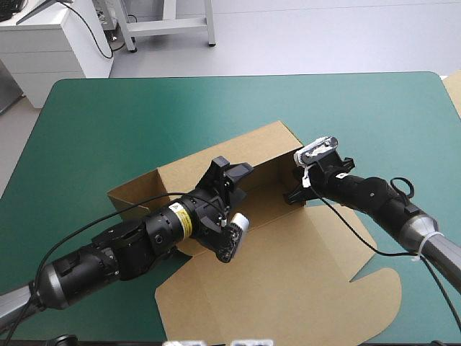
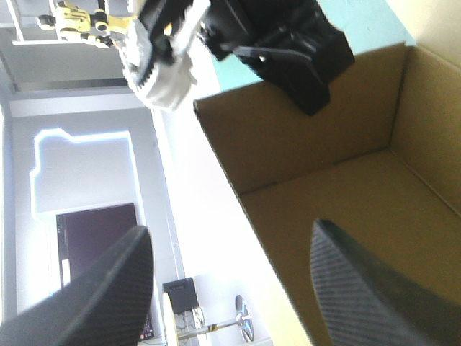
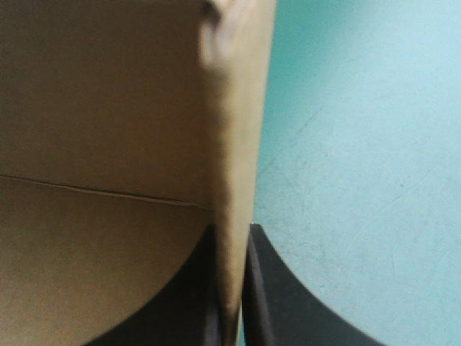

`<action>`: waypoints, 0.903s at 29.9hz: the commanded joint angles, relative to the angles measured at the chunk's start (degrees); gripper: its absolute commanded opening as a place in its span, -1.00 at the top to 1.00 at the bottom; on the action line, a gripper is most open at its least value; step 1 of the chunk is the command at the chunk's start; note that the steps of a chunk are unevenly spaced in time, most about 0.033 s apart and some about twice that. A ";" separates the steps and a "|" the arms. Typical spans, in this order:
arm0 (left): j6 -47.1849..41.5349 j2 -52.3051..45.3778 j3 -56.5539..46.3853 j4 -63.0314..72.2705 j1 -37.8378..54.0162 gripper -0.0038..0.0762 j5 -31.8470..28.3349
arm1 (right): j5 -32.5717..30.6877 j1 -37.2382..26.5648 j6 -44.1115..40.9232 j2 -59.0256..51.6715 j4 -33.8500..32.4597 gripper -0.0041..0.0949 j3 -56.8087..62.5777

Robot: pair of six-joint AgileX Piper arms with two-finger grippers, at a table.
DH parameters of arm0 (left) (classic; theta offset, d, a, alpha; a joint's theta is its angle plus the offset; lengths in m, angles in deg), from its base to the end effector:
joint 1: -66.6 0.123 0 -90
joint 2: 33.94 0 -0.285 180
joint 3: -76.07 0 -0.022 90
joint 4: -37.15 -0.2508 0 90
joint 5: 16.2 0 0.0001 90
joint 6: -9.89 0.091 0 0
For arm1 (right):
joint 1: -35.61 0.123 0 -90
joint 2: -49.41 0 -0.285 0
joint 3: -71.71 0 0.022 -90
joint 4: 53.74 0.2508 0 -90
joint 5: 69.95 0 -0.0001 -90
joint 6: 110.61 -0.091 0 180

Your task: Fold the box

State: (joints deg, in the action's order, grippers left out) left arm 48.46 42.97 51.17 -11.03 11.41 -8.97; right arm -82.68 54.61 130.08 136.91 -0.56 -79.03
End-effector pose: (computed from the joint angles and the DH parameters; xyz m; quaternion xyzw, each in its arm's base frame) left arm 0.1625 -0.2186 0.3448 0.7476 0.2892 0.1974 0.5643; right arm 0.2739 0.1114 0.2637 -0.2473 0.8470 0.1217 0.4546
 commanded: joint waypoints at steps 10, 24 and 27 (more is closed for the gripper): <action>-3.82 -2.49 13.93 9.58 -11.54 0.16 13.80 | 2.58 -0.05 -0.61 -1.94 1.05 0.95 -2.05; 2.69 9.86 46.81 29.75 -1.85 0.86 45.76 | 1.83 -0.05 -0.37 -1.94 0.59 0.95 -2.05; -0.39 10.07 49.98 35.53 6.17 0.86 47.07 | 1.86 -0.05 -0.40 -1.94 0.59 0.95 -2.05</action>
State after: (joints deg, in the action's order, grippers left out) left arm 51.28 54.85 96.40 20.47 11.37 39.34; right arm -82.05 54.67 129.86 136.91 -0.93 -79.03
